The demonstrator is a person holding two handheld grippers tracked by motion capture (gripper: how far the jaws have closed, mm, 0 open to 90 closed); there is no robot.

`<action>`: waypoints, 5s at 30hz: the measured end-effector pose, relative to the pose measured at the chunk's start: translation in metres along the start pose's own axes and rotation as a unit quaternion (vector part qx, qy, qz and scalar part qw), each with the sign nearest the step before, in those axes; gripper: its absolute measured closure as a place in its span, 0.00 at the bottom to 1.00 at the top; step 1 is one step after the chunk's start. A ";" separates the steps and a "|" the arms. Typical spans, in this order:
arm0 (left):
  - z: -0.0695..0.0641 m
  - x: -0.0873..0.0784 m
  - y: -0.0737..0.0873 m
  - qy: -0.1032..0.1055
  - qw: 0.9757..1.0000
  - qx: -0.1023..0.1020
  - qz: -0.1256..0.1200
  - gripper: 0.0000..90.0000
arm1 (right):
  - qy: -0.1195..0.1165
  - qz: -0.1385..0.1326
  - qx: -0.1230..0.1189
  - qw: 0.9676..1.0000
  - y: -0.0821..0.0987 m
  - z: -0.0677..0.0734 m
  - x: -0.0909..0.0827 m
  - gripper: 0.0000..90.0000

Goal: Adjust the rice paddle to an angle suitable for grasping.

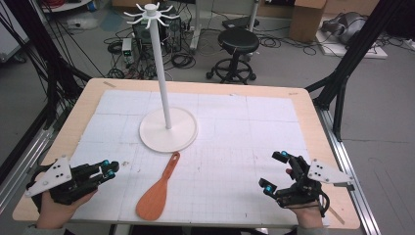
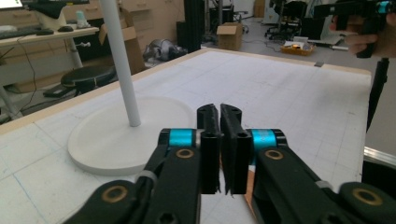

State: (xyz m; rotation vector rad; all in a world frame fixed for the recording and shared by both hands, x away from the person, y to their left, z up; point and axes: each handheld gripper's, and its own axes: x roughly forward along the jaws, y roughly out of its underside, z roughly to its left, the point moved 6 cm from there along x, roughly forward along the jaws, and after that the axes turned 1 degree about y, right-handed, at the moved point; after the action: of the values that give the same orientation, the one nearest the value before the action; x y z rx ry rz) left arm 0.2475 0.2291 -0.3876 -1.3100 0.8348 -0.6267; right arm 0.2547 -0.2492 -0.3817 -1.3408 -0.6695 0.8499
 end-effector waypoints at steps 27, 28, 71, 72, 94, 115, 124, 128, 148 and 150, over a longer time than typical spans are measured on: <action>-0.007 0.026 0.037 0.031 0.997 -0.018 0.075 0.99 | -0.002 0.012 -0.003 1.000 0.004 0.000 0.004 0.02; -0.008 0.028 0.039 0.032 0.996 -0.020 0.078 0.99 | -0.002 0.012 -0.002 1.000 0.004 0.000 0.004 0.02; -0.050 0.093 0.057 0.108 0.982 -0.027 0.150 0.99 | 0.005 0.023 0.011 1.000 0.011 -0.002 0.002 0.02; -0.051 0.095 0.057 0.111 0.981 -0.029 0.154 0.99 | 0.006 0.020 0.011 1.000 0.010 -0.002 0.002 0.02; -0.069 0.114 0.069 0.153 0.968 -0.014 0.196 0.99 | 0.015 0.027 0.012 0.999 0.015 0.001 -0.009 0.02; -0.071 0.118 0.075 0.150 0.962 -0.017 0.227 1.00 | 0.019 0.031 0.014 0.999 0.017 0.000 -0.010 0.02; -0.070 0.108 0.076 0.151 0.959 0.006 0.240 1.00 | 0.017 0.034 0.018 0.999 0.019 -0.001 -0.009 0.02; -0.067 0.103 0.077 0.147 0.959 0.008 0.242 1.00 | 0.014 0.036 0.014 0.999 0.019 -0.002 -0.006 0.02; -0.053 0.081 0.080 0.119 0.960 -0.012 0.253 1.00 | 0.000 0.041 0.013 0.999 0.018 -0.002 0.007 0.02; -0.051 0.079 0.080 0.118 0.959 -0.016 0.255 1.00 | -0.001 0.039 0.014 0.999 0.018 -0.002 0.007 0.02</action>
State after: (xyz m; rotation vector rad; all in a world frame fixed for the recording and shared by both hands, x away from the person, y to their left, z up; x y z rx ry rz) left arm 0.2463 0.1507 -0.4829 -0.9976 1.3289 -0.3588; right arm 0.2572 -0.2443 -0.4005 -1.3483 -0.6066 0.9204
